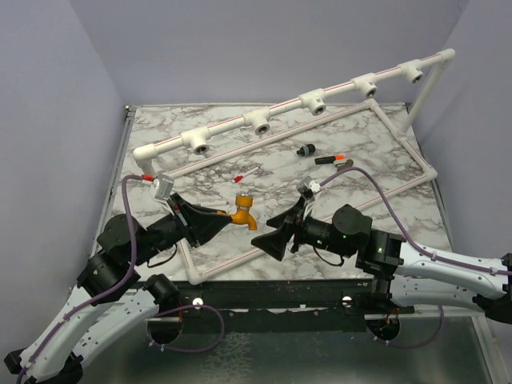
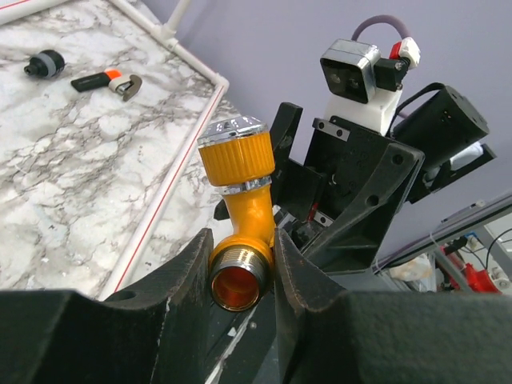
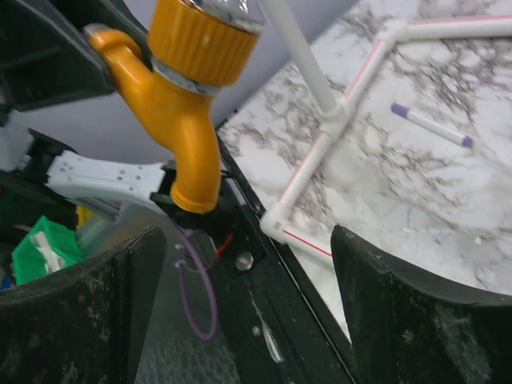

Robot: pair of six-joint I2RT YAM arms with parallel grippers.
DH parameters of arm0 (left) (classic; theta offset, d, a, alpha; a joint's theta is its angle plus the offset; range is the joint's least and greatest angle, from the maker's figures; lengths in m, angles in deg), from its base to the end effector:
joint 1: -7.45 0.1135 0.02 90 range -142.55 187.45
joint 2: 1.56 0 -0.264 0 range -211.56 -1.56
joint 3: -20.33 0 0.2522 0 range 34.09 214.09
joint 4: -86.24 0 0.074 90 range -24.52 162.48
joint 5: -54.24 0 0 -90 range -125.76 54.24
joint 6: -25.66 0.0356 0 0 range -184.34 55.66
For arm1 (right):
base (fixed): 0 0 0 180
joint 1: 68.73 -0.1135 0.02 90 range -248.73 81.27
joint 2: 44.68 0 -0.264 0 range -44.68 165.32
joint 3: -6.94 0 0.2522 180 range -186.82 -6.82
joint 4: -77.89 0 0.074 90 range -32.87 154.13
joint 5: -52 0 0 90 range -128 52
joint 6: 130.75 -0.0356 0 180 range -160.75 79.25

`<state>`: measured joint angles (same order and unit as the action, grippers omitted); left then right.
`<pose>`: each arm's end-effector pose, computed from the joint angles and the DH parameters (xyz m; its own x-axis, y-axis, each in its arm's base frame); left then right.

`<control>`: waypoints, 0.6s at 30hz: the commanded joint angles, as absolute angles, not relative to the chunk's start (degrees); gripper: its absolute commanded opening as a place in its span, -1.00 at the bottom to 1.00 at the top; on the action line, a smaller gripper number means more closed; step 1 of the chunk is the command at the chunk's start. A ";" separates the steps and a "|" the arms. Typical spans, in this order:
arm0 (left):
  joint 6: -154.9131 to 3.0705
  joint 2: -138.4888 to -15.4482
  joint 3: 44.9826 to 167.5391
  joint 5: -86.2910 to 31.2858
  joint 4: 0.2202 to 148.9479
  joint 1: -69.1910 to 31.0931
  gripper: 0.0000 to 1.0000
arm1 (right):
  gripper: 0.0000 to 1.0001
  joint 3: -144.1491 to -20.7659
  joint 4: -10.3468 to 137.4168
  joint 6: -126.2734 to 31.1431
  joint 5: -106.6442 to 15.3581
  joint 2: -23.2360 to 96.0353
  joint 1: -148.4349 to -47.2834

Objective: Install the water faucets

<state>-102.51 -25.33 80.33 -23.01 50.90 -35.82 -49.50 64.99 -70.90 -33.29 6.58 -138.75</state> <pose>0.0605 -0.0678 0.3707 -0.5036 -0.3538 -0.7882 0.6589 0.4328 -0.6152 0.0760 0.2005 0.3275 -0.4962 0.1003 -0.8624 -0.7628 0.4240 0.4882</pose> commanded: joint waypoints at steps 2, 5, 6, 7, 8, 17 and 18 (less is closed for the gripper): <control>-105.46 -22.05 78.08 -23.36 58.82 -36.14 -1.00 | 0.72 -50.76 78.88 -74.60 -37.72 8.37 -138.61; -106.58 -20.46 76.76 -22.59 61.71 -36.14 -1.00 | 0.66 -51.52 82.23 -75.43 -40.25 9.28 -138.61; -107.07 -19.93 76.27 -22.32 62.62 -36.14 -1.00 | 0.62 -51.55 83.81 -75.79 -41.41 9.62 -138.61; -107.53 -19.39 75.75 -22.12 63.48 -36.14 -1.00 | 0.58 -51.56 85.37 -76.33 -42.57 9.90 -138.61; -107.88 -18.93 75.33 -21.80 64.40 -36.14 -1.00 | 0.54 -51.60 86.85 -76.75 -43.70 10.18 -138.61; -110.48 -16.93 72.70 -19.58 70.01 -36.17 -1.00 | 0.32 -52.10 94.75 -81.03 -48.94 12.11 -138.61; -110.67 -16.79 72.54 -19.22 70.62 -36.15 -1.00 | 0.31 -52.29 95.13 -81.41 -48.83 12.32 -138.61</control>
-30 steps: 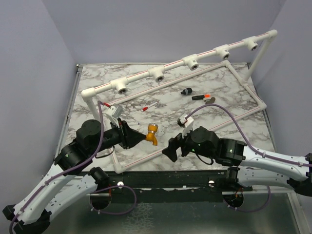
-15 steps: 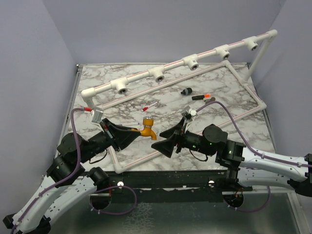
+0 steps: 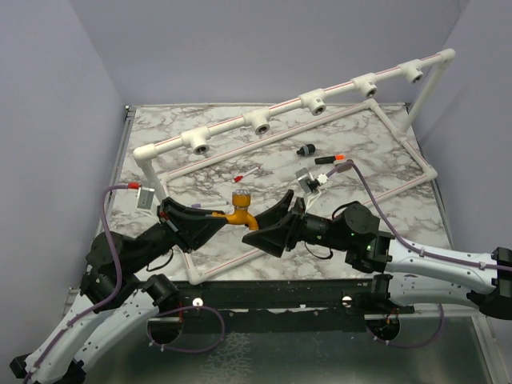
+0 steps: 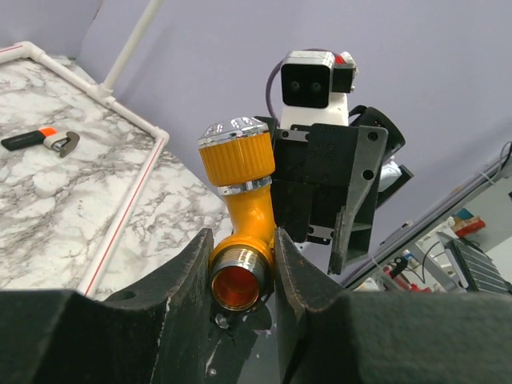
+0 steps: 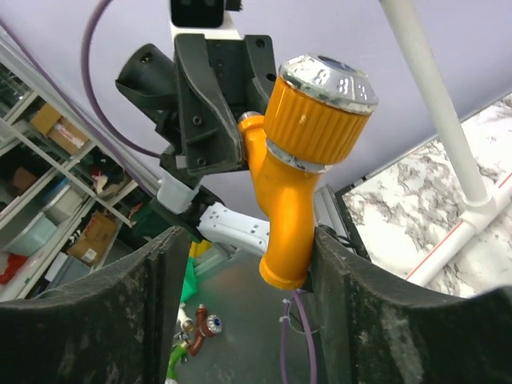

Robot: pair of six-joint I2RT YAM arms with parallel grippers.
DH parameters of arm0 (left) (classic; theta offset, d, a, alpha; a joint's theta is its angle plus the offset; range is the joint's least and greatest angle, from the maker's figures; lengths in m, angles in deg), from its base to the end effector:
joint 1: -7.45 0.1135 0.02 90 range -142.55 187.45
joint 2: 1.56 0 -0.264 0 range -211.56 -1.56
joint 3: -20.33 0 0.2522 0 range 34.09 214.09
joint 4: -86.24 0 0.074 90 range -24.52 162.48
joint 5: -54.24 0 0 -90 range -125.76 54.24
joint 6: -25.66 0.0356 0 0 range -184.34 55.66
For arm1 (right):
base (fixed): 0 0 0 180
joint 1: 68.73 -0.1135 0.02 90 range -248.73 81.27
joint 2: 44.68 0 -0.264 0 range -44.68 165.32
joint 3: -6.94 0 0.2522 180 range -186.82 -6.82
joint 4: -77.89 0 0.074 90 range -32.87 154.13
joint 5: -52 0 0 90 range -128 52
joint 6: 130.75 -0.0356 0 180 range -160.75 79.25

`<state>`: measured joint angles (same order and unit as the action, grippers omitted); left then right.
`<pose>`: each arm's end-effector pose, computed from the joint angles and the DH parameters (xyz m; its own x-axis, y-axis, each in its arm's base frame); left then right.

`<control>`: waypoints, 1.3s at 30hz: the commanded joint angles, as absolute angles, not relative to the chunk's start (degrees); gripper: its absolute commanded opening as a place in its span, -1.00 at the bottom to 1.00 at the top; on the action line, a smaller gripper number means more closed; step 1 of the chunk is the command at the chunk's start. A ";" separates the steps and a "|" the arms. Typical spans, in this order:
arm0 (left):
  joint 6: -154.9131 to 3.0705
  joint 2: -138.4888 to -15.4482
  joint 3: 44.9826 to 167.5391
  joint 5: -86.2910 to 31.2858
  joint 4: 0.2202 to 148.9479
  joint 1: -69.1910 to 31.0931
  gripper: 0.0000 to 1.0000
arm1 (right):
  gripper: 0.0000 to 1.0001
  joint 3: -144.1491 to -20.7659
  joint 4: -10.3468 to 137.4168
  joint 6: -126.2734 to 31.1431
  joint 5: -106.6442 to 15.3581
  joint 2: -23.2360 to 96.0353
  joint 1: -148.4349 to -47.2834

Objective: Install the water faucets

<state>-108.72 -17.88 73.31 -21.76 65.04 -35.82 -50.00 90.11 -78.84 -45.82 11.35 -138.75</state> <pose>0.0477 -0.0567 0.3672 -0.4452 -0.5129 -0.7340 0.7324 0.2629 -0.6280 0.0744 0.2188 0.3613 -0.5412 0.3000 -0.7855 -0.8163 0.0367 0.5764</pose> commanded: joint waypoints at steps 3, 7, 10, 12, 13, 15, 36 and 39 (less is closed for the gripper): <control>-111.24 -16.62 71.95 -18.19 72.20 -36.14 -1.00 | 0.17 -52.81 95.90 -82.36 -49.14 13.15 -138.61; -111.27 -16.01 71.50 -17.77 72.23 -36.14 -1.00 | 0.05 -52.98 96.67 -83.31 -49.12 13.68 -138.60; -111.23 -15.54 71.35 -17.28 73.79 -36.14 -1.00 | -0.03 -52.84 97.43 -83.84 -49.25 13.61 -138.61; -111.15 -15.18 71.15 -16.84 74.12 -36.14 -1.00 | -0.06 -52.56 98.13 -84.34 -49.29 13.59 -138.61; -111.18 -15.12 71.17 -16.62 74.26 -36.14 -1.00 | -0.06 -52.52 98.22 -84.62 -49.16 13.59 -138.61; -111.02 -14.88 71.10 -16.28 74.40 -36.14 -1.00 | -0.06 -52.45 98.38 -85.11 -48.96 13.75 -138.61; -109.48 -14.13 70.90 -15.37 73.63 -36.16 -1.00 | -0.26 -52.46 100.00 -86.73 -48.30 15.05 -138.61; -109.30 -14.26 70.92 -15.29 73.49 -36.14 -1.00 | -0.26 -52.52 99.90 -86.55 -48.12 14.87 -138.59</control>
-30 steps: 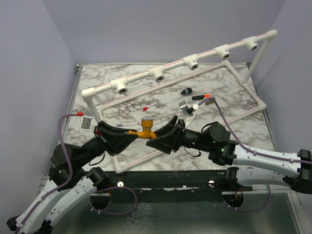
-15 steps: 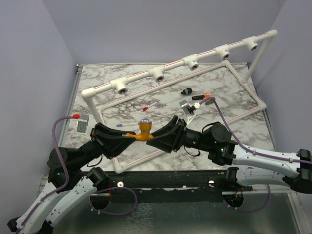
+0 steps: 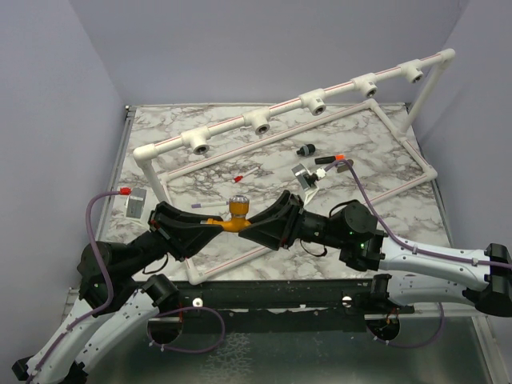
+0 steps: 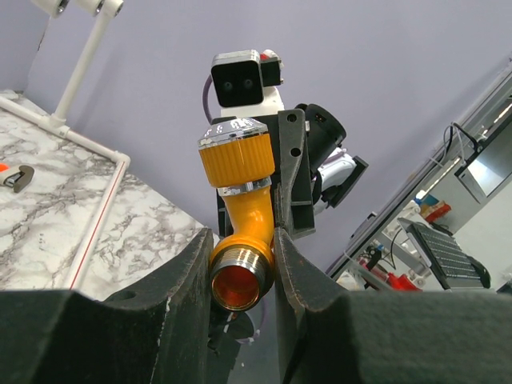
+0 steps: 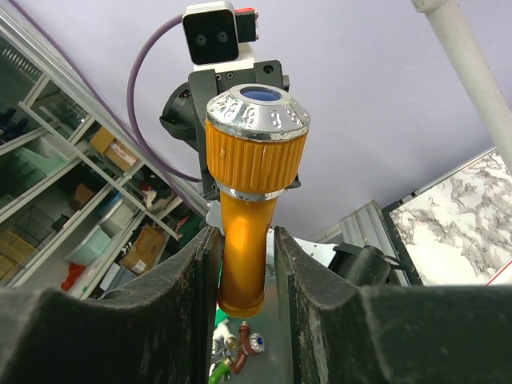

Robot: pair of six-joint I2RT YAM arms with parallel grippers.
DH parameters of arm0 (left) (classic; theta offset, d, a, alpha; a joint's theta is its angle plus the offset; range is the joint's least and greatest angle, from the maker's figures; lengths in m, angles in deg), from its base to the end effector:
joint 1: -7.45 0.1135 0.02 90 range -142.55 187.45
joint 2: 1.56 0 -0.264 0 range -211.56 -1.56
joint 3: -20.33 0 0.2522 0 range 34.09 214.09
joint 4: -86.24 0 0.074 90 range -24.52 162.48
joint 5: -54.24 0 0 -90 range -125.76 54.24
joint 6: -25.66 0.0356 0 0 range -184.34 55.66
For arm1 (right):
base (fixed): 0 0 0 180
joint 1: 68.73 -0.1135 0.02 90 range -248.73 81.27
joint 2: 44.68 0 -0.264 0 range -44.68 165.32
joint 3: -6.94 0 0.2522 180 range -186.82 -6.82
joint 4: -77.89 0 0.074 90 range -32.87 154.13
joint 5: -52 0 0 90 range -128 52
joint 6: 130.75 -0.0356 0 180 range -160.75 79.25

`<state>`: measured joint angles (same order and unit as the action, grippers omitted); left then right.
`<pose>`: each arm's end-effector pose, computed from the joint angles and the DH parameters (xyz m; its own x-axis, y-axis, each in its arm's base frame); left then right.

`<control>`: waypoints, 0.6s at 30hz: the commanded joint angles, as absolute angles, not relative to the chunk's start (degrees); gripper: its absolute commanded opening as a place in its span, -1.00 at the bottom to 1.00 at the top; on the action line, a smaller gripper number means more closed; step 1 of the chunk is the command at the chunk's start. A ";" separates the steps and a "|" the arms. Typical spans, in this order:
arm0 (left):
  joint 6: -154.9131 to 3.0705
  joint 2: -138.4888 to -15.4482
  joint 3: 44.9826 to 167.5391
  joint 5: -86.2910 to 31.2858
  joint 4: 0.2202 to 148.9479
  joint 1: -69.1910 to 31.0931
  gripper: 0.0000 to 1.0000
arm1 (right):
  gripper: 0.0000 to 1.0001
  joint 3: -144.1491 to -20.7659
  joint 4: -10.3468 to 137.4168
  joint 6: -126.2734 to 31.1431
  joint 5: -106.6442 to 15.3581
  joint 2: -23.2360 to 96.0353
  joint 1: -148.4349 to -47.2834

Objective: Install the water faucets

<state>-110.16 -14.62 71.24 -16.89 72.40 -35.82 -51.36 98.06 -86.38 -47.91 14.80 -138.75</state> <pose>0.0360 -0.0497 0.3717 -0.4129 -0.5433 -0.7310 0.8144 0.1390 -0.5634 0.0767 0.2288 0.3712 -0.6238 0.3451 -0.7013 -0.7658 -0.0902 0.6368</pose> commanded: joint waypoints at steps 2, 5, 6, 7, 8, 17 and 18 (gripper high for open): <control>-109.13 -14.37 70.95 -15.21 73.37 -36.14 -1.00 | -0.26 -52.46 99.75 -86.46 -47.86 14.82 -138.61; -108.93 -14.47 70.94 -15.05 73.23 -36.14 -1.00 | -0.26 -52.60 99.73 -86.45 -47.65 14.82 -138.61; -108.84 -14.43 70.98 -14.99 73.19 -36.14 -1.00 | -0.26 -52.61 99.73 -86.45 -47.63 14.78 -138.61; -108.82 -14.40 70.93 -14.96 73.18 -36.14 -1.00 | -0.24 -52.57 99.73 -86.45 -47.50 14.74 -138.61; -108.67 -14.38 70.92 -14.86 73.06 -36.17 -1.00 | -0.22 -52.56 99.73 -86.45 -47.39 14.66 -138.61; -108.12 -14.31 70.92 -15.20 72.57 -36.15 -1.00 | -0.22 -52.26 99.64 -86.54 -46.96 14.25 -138.61; -108.03 -14.35 70.92 -15.20 72.57 -36.19 -1.00 | -0.24 -52.22 99.59 -86.54 -46.90 14.21 -138.61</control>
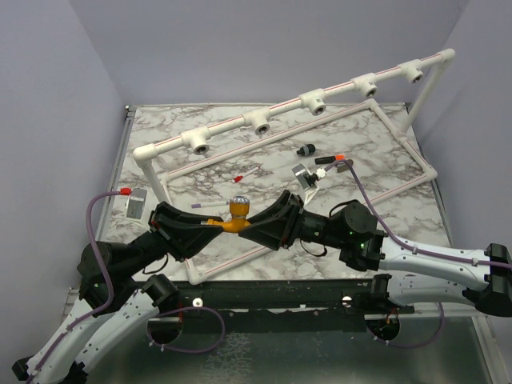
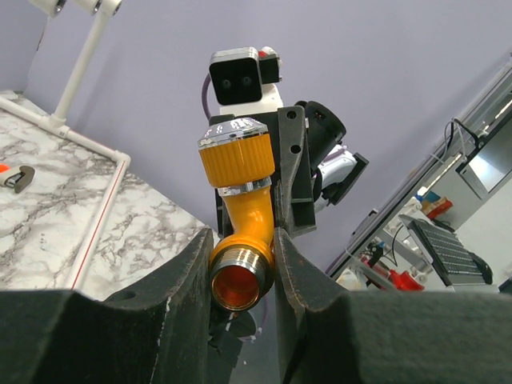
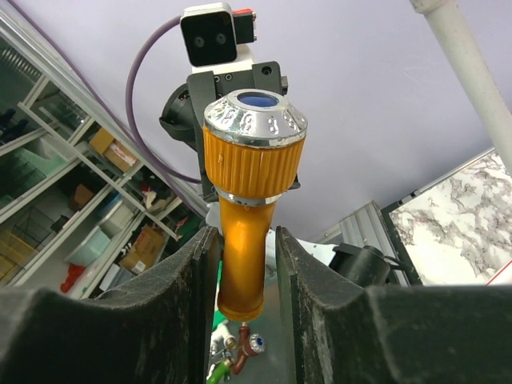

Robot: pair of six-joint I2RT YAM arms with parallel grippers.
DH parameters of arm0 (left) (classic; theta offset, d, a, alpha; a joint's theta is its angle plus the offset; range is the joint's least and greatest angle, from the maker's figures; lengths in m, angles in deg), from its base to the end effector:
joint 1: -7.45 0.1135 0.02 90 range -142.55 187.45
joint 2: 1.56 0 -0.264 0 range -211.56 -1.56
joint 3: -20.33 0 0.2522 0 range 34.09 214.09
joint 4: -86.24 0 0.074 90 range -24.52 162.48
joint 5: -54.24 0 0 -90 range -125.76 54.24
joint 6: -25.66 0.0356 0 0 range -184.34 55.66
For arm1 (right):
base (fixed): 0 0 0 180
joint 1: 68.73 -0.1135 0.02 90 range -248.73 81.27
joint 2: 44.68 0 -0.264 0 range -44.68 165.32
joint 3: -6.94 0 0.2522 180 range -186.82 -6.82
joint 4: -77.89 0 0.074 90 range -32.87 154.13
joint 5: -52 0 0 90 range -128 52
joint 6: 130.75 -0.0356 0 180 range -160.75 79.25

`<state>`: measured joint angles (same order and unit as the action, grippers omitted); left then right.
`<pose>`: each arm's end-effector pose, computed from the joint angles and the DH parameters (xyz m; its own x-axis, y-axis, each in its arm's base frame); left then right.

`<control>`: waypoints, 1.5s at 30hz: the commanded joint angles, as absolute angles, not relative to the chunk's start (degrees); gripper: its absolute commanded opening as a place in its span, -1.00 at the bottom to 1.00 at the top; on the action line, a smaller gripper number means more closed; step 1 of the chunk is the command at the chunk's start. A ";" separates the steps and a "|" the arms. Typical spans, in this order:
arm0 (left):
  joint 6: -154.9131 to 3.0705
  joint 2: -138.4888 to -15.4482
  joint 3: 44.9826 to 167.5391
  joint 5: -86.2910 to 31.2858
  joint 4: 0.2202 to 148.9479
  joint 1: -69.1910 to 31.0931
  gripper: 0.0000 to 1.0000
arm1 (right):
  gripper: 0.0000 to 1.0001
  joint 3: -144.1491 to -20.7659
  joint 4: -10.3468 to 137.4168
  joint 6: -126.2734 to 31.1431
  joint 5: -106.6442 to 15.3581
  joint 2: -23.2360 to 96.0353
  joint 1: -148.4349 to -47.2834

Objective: Install the water faucets

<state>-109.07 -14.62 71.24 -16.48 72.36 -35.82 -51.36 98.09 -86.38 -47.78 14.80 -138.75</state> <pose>0.0358 -0.0499 0.3716 -0.3998 -0.5360 -0.7436 0.8239 0.1454 -0.5478 0.0767 0.2288 0.3713 -0.6234 0.3470 -0.7007 -0.7656 -0.0890 0.6371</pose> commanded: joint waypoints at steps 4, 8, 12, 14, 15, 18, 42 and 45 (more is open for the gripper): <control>-107.80 -14.39 70.92 -15.25 72.57 -36.14 -1.00 | -0.93 -52.52 98.90 -86.39 -46.79 14.28 -138.61; -107.55 -14.54 70.97 -15.31 71.95 -36.15 -1.00 | -0.99 -52.67 97.81 -86.00 -46.22 14.43 -138.61; -106.61 -14.66 71.62 -17.05 69.07 -36.14 -0.83 | -0.99 -52.59 96.68 -84.56 -45.38 13.66 -138.61; -105.82 -14.78 72.22 -18.07 67.87 -36.14 -0.34 | -0.99 -52.97 94.91 -83.32 -44.56 12.76 -138.61; -105.23 -14.95 72.81 -18.55 67.21 -36.14 -0.05 | -0.99 -53.16 93.92 -82.49 -44.00 12.29 -138.61; -103.10 -16.31 75.33 -19.78 65.17 -36.14 0.55 | -0.99 -54.30 89.32 -79.25 -41.72 10.28 -138.61; -72.35 -53.23 114.82 -35.29 49.61 -36.14 0.98 | -0.99 -71.03 47.09 -39.87 5.66 5.07 -138.61; -69.45 -56.27 117.22 -39.66 50.27 -36.15 0.98 | -0.99 -70.00 49.16 -33.37 9.54 7.18 -138.61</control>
<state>-76.26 -53.13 113.75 -32.43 51.51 -35.92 -69.56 49.50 -44.54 -0.81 5.19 -138.73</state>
